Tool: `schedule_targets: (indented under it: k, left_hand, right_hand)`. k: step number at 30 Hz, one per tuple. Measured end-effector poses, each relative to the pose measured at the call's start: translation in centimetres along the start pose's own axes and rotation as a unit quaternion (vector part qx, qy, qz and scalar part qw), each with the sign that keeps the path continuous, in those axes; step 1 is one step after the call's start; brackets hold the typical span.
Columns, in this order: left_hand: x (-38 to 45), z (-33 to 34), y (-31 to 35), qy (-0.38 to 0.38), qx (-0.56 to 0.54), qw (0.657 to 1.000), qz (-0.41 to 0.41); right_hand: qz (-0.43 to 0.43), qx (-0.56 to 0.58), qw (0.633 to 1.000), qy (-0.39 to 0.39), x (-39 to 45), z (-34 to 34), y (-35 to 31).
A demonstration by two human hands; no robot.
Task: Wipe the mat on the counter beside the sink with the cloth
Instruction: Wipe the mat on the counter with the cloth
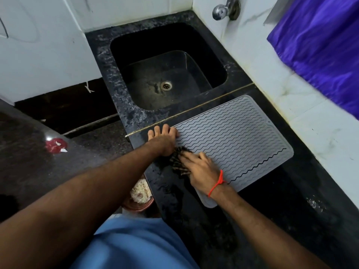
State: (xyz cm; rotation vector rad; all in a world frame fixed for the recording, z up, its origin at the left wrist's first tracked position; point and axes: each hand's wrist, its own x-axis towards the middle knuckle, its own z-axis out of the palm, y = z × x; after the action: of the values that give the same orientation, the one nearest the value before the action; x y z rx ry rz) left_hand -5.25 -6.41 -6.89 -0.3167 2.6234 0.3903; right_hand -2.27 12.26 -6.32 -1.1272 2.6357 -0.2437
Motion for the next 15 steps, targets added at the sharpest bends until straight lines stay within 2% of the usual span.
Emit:
schedule_targets:
  k: [3,6,8,9,11,15]
  left_hand:
    - [-0.1,0.0,-0.1,-0.003,-0.003,1.000,0.003]
    - [-0.1,0.0,-0.2,-0.002,-0.005,1.000,0.006]
    - [-0.1,-0.1,-0.2,-0.002,-0.007,1.000,0.007]
    - [-0.1,-0.1,-0.2,-0.005,-0.009,1.000,0.006]
    - [-0.1,-0.3,-0.1,-0.017,-0.018,1.000,-0.001]
    - [-0.6,-0.2,0.1,-0.034,-0.030,0.999,-0.010]
  right_hand:
    - [0.002,-0.012,1.000,-0.006,-0.9,0.8,-1.3]
    - [-0.017,0.012,0.995,-0.101,-2.4,-0.4,0.2]
    - [0.021,0.050,0.987,-0.153,-3.2,-1.0,2.0]
    - [0.039,0.066,0.985,-0.152,-3.3,-1.4,2.6]
    - [0.042,0.072,0.992,-0.098,-3.0,-1.8,2.7]
    - [0.004,0.000,1.000,0.010,-2.7,-0.8,0.9]
